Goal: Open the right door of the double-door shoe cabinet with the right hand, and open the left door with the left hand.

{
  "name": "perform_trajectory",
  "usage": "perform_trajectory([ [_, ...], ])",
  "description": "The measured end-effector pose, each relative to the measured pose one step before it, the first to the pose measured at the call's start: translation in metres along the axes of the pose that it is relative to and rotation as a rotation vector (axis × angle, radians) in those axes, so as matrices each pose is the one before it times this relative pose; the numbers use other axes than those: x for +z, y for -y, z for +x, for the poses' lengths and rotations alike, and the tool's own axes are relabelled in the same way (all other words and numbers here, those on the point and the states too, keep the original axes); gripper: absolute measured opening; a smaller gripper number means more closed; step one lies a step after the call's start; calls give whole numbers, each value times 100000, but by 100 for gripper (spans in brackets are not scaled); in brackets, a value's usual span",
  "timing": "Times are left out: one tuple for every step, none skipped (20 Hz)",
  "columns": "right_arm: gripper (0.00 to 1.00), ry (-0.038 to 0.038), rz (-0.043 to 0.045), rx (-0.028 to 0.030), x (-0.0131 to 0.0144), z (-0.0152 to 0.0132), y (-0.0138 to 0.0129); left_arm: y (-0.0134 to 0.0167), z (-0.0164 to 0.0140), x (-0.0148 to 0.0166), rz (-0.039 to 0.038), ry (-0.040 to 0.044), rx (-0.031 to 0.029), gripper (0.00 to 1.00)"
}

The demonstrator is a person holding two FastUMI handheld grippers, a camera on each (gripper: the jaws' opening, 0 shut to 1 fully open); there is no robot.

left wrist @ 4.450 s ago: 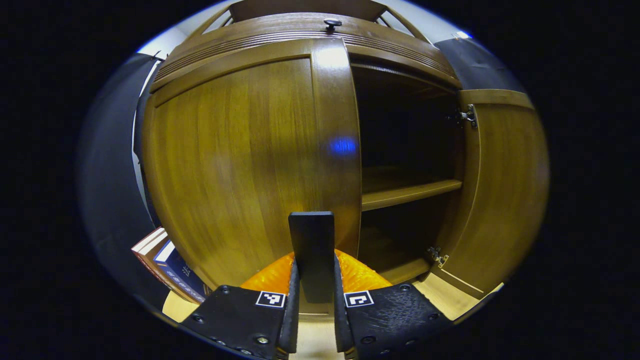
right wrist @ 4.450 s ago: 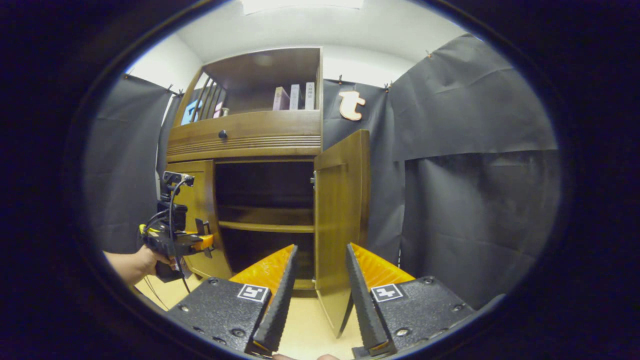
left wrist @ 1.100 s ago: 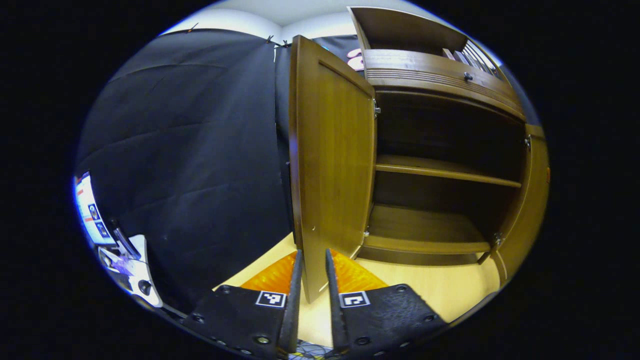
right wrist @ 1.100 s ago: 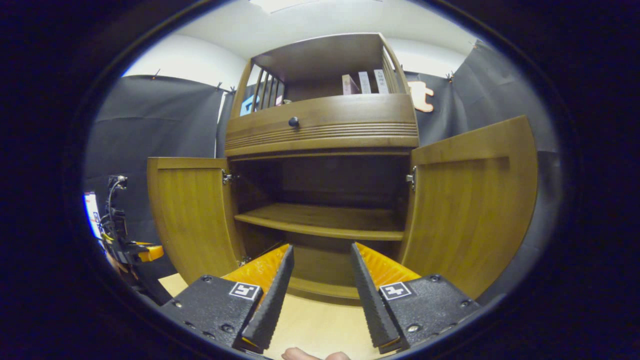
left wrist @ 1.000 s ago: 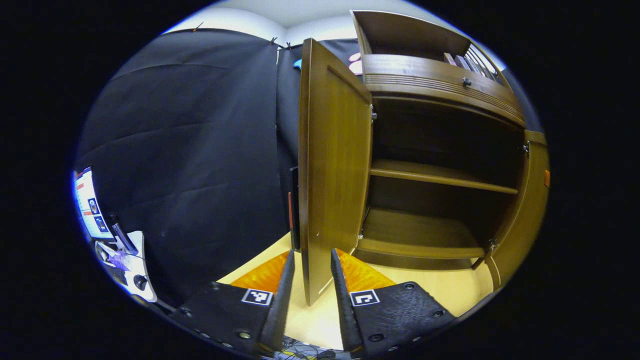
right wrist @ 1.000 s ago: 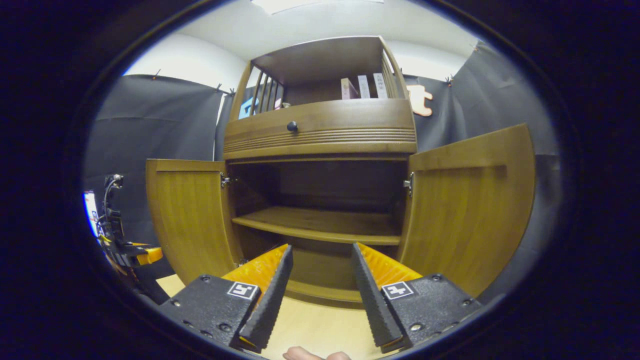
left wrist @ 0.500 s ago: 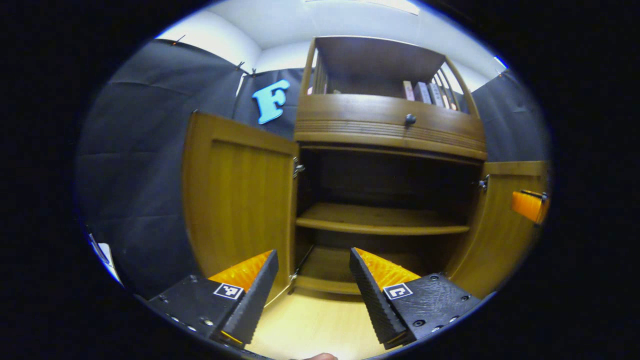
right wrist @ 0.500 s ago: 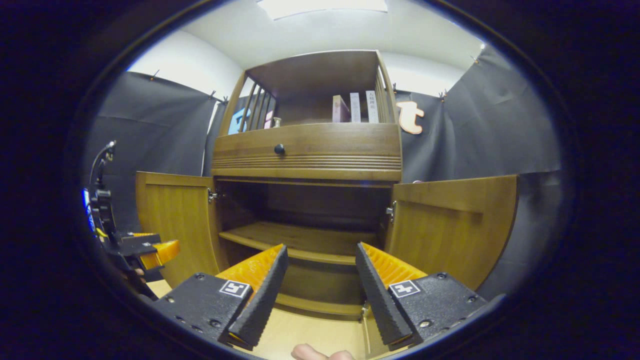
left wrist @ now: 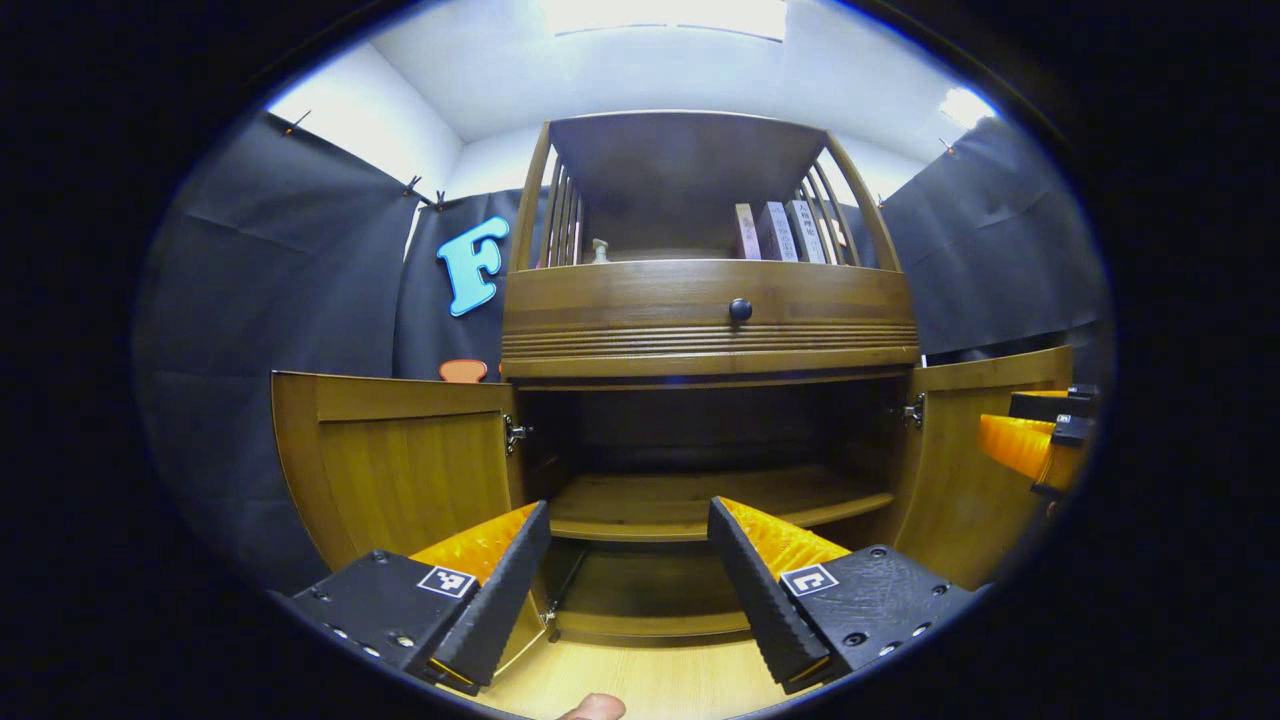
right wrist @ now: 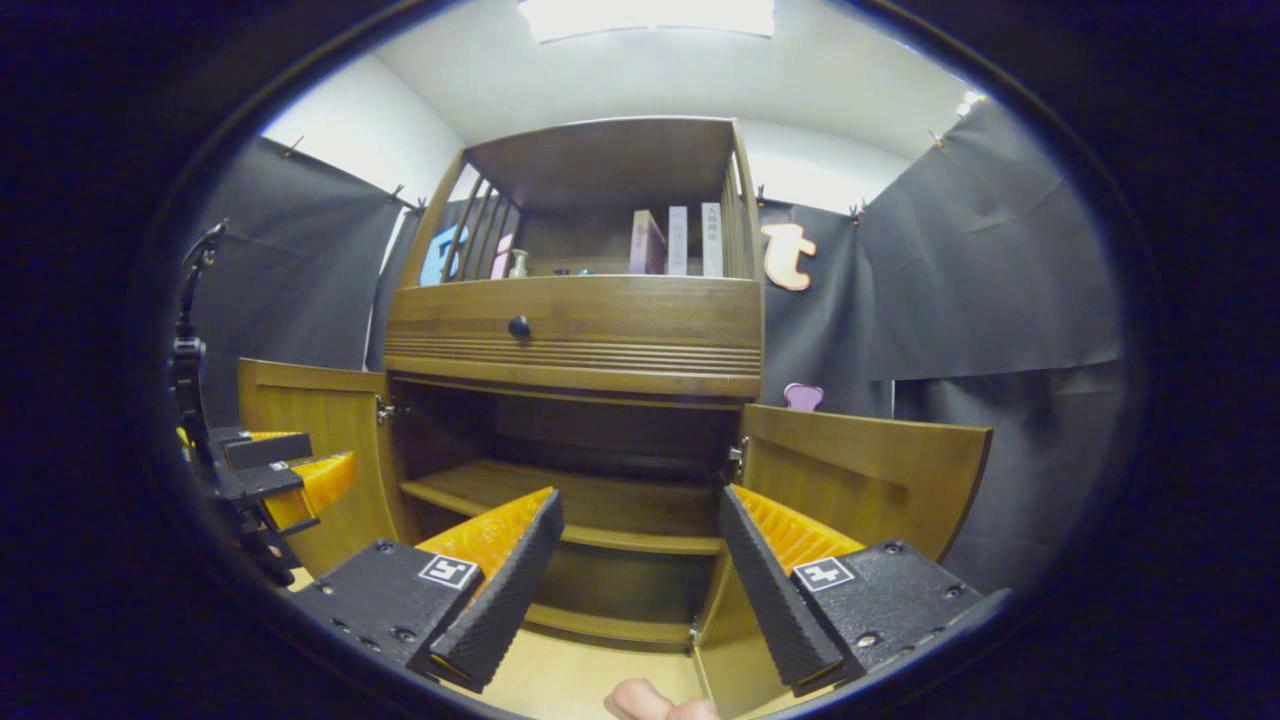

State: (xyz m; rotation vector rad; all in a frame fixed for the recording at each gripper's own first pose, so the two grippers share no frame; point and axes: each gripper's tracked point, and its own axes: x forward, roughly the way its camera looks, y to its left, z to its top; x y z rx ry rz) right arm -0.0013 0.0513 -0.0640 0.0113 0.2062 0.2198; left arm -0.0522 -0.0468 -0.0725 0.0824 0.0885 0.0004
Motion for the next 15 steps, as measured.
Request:
perform_trajectory([
  [100,-346,207,704,-21,-1,-301,-135,126,208,-61,41,-153,95],
  [100,98,-81,201,96,-71,-94,-62,67,323,-123,661,82,95],
  [100,535,-303,186,208,-109,123,59,-90,357,152,603,-194,100],
  [100,629,-419,44,276,-3,-9,58,-16,432,255,769,-338,100],
  [100,699,-347,149,210,64,-46,192,81,272,70,477,-1231,100],
  [100,986,-3,112,315,-72,-65,351,221,14,-582,-133,-1706,95],
  [100,746,108,154,159,-231,-176,92,119,-3,-214,-444,-737,95],
  [100,461,215,20,175,-28,-109,-156,22,153,266,55,430,95],
  [100,349,249,-107,60,21,55,-201,12,75,379,42,327,95],
  [100,253,330,-101,124,42,94,40,-32,192,244,318,67,95],
  [99,-4,169,-55,76,66,195,68,87,277,181,418,133,95],
  [96,-37,98,479,-18,-60,26,0,19,232,152,318,86,95],
  [100,-234,57,252,53,41,31,-58,94,276,224,307,145,95],
  [100,-145,-40,399,-56,-45,-91,-97,-2,164,122,132,70,95],
  [99,-30,-107,61,76,-60,-128,86,99,112,313,-103,-458,95],
])
